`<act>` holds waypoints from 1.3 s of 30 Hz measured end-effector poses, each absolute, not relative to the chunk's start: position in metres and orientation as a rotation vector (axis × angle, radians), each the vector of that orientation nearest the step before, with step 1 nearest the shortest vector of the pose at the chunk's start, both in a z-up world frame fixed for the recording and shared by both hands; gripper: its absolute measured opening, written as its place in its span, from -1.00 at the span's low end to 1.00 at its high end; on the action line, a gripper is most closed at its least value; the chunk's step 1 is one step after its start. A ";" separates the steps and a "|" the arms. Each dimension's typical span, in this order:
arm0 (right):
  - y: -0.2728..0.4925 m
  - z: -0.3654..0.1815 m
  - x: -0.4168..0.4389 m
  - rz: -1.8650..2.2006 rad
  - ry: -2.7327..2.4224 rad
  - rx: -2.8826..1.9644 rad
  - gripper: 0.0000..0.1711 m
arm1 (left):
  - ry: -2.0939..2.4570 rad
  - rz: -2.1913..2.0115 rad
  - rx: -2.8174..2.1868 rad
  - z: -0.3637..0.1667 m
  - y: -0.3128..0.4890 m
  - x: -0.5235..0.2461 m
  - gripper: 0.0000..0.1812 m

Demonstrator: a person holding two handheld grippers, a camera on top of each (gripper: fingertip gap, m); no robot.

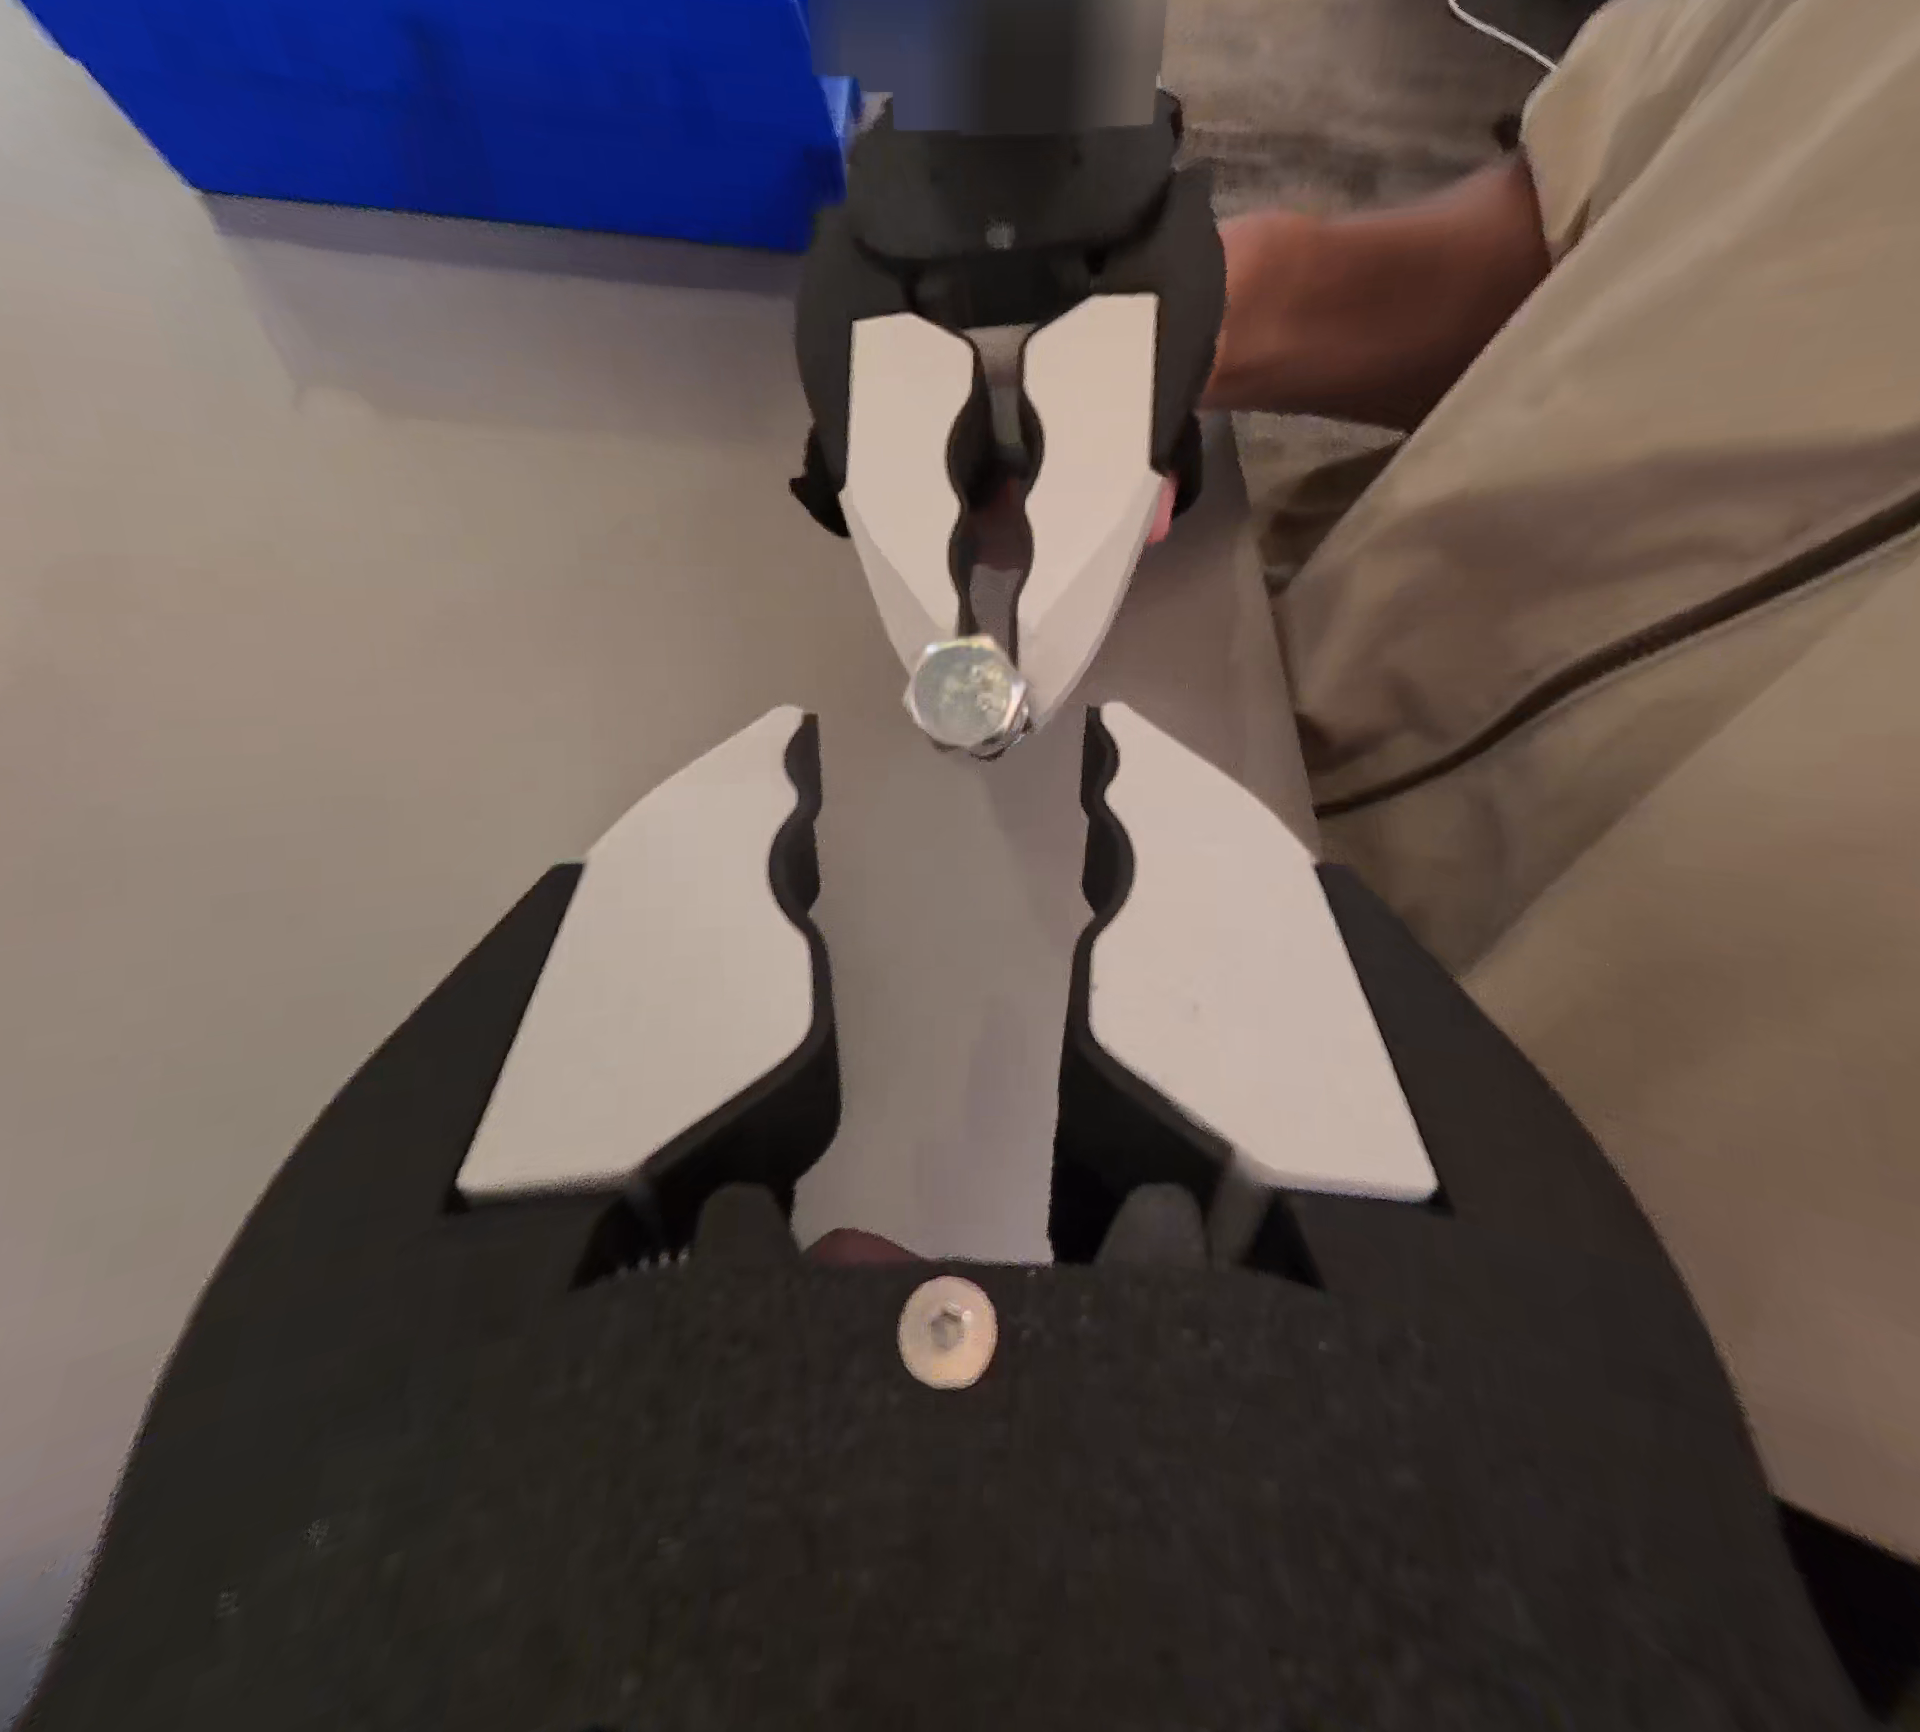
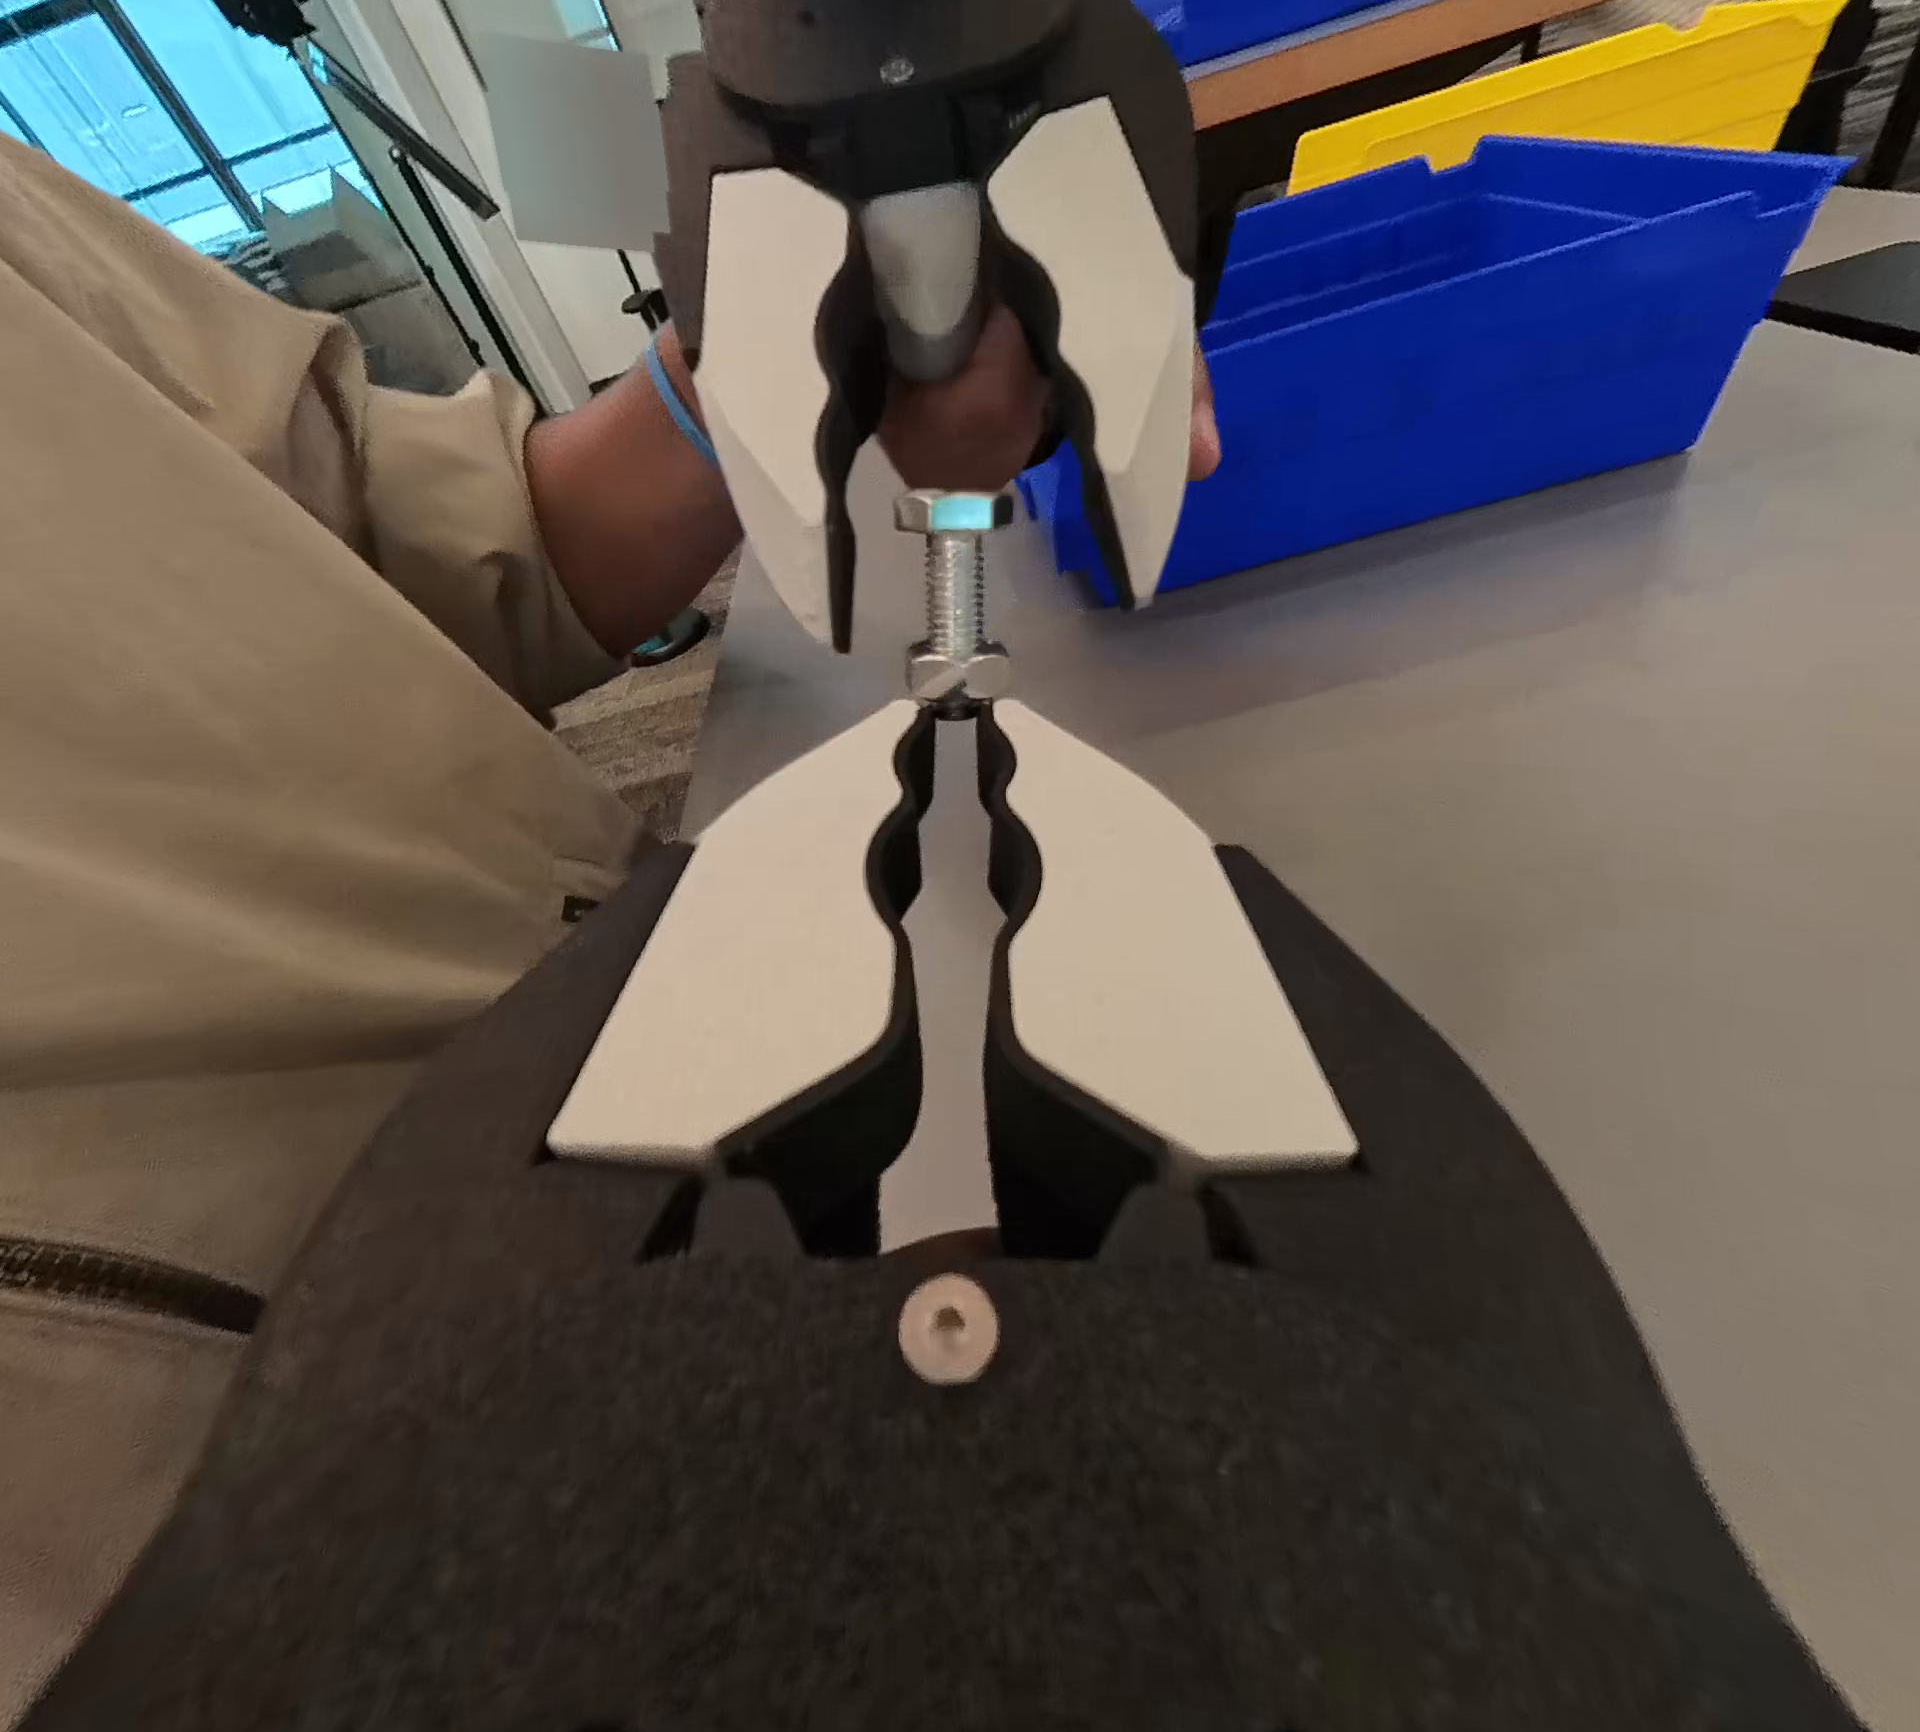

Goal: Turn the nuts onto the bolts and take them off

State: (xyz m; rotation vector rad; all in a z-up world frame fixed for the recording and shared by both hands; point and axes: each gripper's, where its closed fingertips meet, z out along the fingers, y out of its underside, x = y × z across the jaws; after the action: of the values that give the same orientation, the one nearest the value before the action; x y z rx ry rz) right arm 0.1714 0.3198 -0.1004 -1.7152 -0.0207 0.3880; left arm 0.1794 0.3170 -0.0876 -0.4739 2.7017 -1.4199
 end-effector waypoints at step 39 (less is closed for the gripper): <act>0.305 -0.079 0.208 0.772 0.438 -1.258 -0.58 | 1.792 -2.110 -0.642 -0.054 0.331 0.201 -0.81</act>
State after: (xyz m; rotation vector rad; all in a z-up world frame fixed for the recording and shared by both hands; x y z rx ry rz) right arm 0.2082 0.3045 -0.0789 -1.2579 0.4383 0.7717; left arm 0.2015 0.3309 -0.0539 -0.6419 1.7921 -2.1100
